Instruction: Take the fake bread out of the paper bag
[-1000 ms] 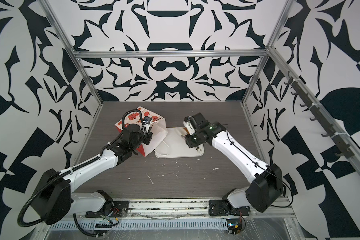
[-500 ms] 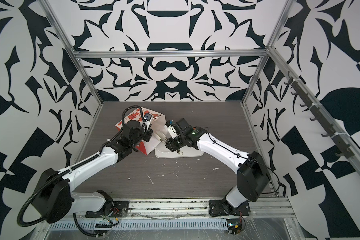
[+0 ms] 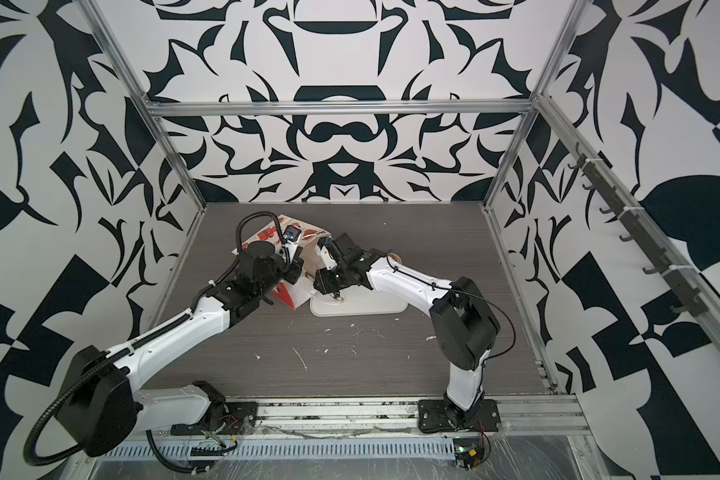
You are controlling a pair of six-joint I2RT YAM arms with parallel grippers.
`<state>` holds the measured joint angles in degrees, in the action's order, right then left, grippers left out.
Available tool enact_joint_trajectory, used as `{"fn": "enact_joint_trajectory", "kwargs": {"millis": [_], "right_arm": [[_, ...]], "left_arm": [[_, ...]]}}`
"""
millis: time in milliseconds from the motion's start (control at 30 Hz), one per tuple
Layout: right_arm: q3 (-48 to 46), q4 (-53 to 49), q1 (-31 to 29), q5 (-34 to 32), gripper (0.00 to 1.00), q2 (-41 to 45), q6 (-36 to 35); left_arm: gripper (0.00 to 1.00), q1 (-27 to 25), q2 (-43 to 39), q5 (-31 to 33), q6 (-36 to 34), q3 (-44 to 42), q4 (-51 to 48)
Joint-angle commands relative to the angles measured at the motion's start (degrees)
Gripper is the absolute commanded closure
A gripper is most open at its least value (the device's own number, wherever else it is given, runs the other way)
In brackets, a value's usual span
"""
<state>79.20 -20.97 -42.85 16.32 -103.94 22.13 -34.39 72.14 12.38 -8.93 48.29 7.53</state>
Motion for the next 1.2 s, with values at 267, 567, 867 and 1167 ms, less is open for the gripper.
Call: {"fn": "enact_joint_trajectory", "kwargs": {"millis": [267, 567, 867, 1167], "right_arm": [[7.18, 3.83, -0.22, 0.27, 0.57, -2.39, 4.56], [7.5, 4.72, -0.22, 1.77, 0.57, -4.18, 6.35], [2.34, 6.28, -0.21, 1.66, 0.58, -1.37, 7.45], [-2.11, 7.84, -0.23, -0.41, 0.58, 1.97, 8.12]], "left_arm": [[0.9, 0.13, -2.59, -3.54, 0.93, -1.59, 1.85], [1.0, 0.11, -2.44, -2.41, 1.0, -0.79, 0.13], [1.0, 0.11, -1.76, -1.57, 1.11, 2.63, -1.07], [0.91, 0.11, -1.71, -2.8, -0.25, 4.45, -4.1]]}}
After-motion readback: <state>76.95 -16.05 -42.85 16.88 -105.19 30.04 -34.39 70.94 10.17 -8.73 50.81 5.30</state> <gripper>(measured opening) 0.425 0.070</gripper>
